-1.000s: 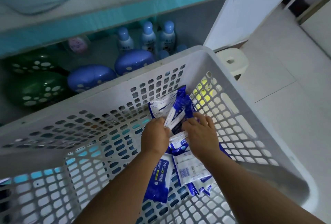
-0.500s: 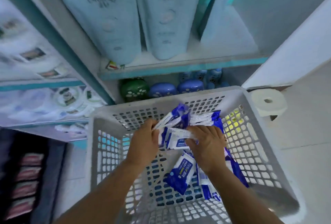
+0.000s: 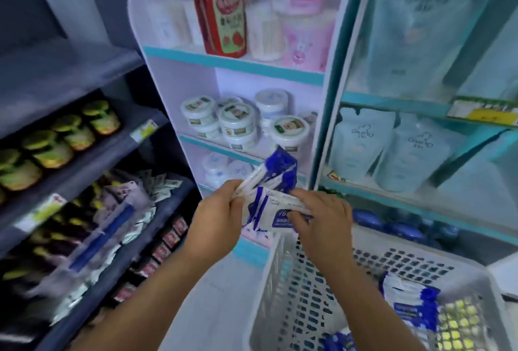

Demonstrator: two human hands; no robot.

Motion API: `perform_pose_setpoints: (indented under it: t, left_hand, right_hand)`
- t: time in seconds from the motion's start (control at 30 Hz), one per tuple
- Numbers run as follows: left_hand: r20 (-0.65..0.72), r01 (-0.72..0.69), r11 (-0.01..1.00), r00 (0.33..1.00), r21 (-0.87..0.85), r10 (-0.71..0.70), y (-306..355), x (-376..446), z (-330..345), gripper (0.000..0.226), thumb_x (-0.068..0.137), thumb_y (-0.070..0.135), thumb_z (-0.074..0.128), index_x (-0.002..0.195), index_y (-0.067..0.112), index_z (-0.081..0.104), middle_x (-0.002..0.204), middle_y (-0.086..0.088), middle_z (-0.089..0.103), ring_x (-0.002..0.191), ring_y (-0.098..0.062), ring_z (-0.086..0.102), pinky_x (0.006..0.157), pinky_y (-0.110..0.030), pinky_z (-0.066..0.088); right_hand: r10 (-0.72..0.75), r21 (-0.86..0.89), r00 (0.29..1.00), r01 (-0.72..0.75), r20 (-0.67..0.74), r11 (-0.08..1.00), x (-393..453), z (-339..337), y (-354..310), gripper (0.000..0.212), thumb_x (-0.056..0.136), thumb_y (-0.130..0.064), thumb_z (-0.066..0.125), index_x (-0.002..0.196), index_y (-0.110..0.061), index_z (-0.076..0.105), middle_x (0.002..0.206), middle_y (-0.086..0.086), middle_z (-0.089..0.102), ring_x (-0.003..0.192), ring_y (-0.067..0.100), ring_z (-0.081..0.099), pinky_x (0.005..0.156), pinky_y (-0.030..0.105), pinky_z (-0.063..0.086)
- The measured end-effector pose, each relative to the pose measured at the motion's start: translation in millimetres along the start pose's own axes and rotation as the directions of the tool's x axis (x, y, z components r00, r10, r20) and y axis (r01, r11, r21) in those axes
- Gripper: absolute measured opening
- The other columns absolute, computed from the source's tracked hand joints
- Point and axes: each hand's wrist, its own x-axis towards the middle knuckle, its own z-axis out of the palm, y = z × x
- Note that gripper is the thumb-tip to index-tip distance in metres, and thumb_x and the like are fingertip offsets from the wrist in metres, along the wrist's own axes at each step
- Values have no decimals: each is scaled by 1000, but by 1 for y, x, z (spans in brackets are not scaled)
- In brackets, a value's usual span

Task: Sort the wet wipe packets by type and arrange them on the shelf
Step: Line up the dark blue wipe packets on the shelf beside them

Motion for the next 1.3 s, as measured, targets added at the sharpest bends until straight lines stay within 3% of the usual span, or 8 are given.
perform_pose_setpoints:
  t: [0.3,0.4,0.57,0.67,0.8,0.9,1.13,1.3]
  left_hand:
    - [-246,-31,999,969,-19,26,-45,-43,-185,28,96,7,42,105,31,53,84,13,65,71,8,57,57,-5,37]
    - [-302,-21,1000,953,-12,17,-66,-61,-242,25,96,9,46,105,31,54,82,15,65,68,5,58,55,-6,39]
    - [-375,37,999,926,-11,-38,-106,-89,-325,30,89,13,60,108,36,57,93,21,69,80,5,63,70,-9,46]
    - [-427,56,998,903,16,-44,-125,-104,-369,30,90,10,56,104,37,57,85,20,68,70,10,59,61,-6,44]
    - [-500,126,988,863,85,-67,-153,-125,-421,29,94,11,44,112,30,56,77,13,66,61,-1,57,51,-9,39]
    - [-518,184,972,851,147,-83,-172,-138,-453,28,96,10,41,113,27,54,85,9,64,71,-5,56,55,-8,37]
    - [-583,324,937,790,133,-191,-216,-145,-509,26,97,10,37,115,20,54,98,1,67,85,-20,62,74,-33,51]
    - [-550,406,907,786,113,-284,-251,-134,-545,27,96,11,37,115,28,45,97,3,65,82,-23,63,67,-32,49]
  right_hand:
    - [-291,148,957,287,6,946,39,27,-191,33,68,-26,70,100,-30,71,87,-4,70,79,26,59,77,28,25]
    - [-357,158,934,351,9,923,37,42,-251,33,68,-30,65,100,-31,71,88,-4,70,79,27,59,76,28,24]
    - [-435,183,900,425,12,886,29,65,-348,31,69,-26,66,99,-33,69,87,-6,66,80,26,56,79,29,26]
    - [-490,207,872,479,4,853,24,77,-400,32,73,-21,73,102,-33,69,92,-8,65,86,23,53,83,27,25]
    - [-570,255,822,550,2,795,17,93,-466,32,76,-21,74,105,-33,69,98,-9,67,93,21,54,90,26,23]
    - [-630,285,776,597,34,750,11,109,-508,30,81,-24,69,109,-35,67,102,-11,65,97,18,52,91,22,19]
    - [-736,327,673,681,72,655,12,152,-581,29,84,-28,67,112,-36,66,102,-13,64,97,18,52,89,23,20]
    - [-819,375,557,736,138,564,28,188,-621,34,86,-32,64,119,-38,62,112,-16,62,104,15,50,91,20,16]
